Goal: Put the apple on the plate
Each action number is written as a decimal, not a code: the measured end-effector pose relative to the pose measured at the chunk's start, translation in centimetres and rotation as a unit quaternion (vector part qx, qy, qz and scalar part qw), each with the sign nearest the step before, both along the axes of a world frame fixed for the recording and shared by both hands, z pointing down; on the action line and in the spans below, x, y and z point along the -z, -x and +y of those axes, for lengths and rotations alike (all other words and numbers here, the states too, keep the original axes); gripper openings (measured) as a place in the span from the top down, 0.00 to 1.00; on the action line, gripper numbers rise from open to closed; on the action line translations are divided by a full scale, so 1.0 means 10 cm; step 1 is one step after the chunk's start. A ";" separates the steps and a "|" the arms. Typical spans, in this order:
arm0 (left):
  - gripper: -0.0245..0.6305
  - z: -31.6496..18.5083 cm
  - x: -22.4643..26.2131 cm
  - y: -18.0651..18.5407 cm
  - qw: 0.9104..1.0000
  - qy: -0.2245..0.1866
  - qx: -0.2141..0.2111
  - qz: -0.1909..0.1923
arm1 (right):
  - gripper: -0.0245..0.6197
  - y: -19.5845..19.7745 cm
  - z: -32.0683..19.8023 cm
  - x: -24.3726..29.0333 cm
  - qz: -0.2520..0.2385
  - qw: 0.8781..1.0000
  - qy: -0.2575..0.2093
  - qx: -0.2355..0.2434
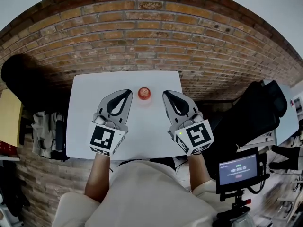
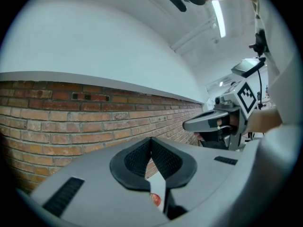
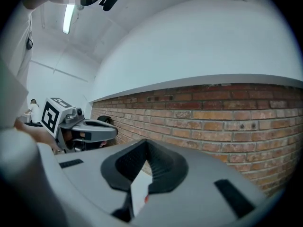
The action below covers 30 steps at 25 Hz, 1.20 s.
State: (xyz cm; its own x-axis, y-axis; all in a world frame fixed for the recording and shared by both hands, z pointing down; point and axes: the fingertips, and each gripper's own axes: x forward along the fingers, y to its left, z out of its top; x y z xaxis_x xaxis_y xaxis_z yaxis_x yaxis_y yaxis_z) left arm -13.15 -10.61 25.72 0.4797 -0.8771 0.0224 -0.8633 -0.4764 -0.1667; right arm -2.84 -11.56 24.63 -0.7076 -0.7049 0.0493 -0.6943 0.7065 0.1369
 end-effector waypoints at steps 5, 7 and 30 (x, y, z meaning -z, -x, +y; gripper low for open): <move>0.95 0.05 0.25 0.03 0.999 -0.039 0.003 0.003 | 0.96 -0.03 0.03 0.13 -0.004 1.000 -0.017 -0.007; 0.95 0.08 0.31 0.02 0.999 -0.042 0.004 0.003 | 0.96 -0.04 0.05 0.17 -0.003 1.000 -0.020 -0.004; 0.95 0.09 0.20 -0.16 0.999 -0.034 -0.006 0.006 | 0.96 -0.07 0.15 0.07 0.010 1.000 -0.007 -0.007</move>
